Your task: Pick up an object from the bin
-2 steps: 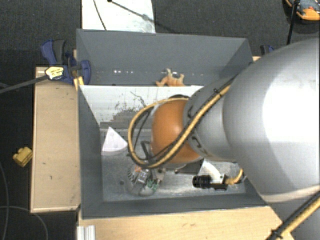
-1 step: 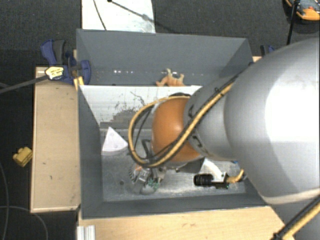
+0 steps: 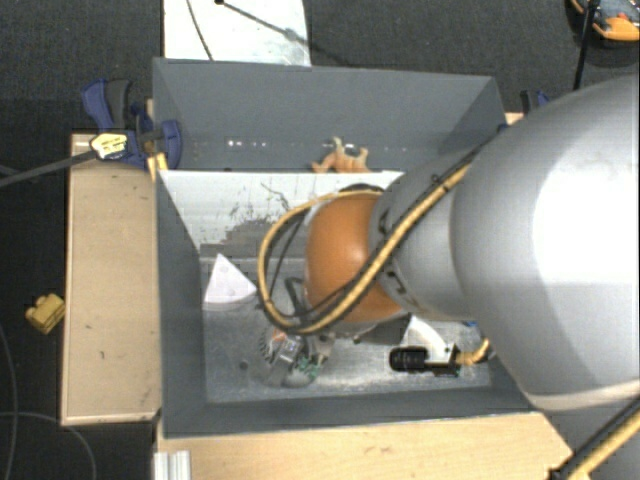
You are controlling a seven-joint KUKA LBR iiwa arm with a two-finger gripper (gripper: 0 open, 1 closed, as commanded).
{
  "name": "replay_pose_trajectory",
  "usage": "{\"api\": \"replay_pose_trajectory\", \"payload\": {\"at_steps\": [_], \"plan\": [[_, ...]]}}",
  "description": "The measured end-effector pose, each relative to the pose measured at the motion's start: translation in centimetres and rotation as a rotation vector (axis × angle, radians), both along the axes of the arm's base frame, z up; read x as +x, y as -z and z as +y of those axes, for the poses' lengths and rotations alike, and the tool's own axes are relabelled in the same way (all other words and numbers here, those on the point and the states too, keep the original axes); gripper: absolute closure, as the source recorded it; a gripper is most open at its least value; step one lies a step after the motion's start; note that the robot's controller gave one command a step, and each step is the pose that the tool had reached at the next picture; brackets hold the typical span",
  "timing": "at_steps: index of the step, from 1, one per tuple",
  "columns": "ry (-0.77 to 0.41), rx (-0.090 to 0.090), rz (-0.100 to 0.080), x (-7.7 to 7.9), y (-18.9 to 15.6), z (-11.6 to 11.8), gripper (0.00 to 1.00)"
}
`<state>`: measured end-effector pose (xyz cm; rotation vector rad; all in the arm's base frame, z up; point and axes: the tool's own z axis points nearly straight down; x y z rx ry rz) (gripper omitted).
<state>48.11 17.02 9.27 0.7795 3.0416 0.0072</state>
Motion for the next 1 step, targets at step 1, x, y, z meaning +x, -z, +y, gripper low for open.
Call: {"api": "replay_pose_trajectory", "payload": {"at_steps": [1], "plan": [[0.001, -0.002, 0.001, -0.02, -0.57, -0.10, 1.00]]}}
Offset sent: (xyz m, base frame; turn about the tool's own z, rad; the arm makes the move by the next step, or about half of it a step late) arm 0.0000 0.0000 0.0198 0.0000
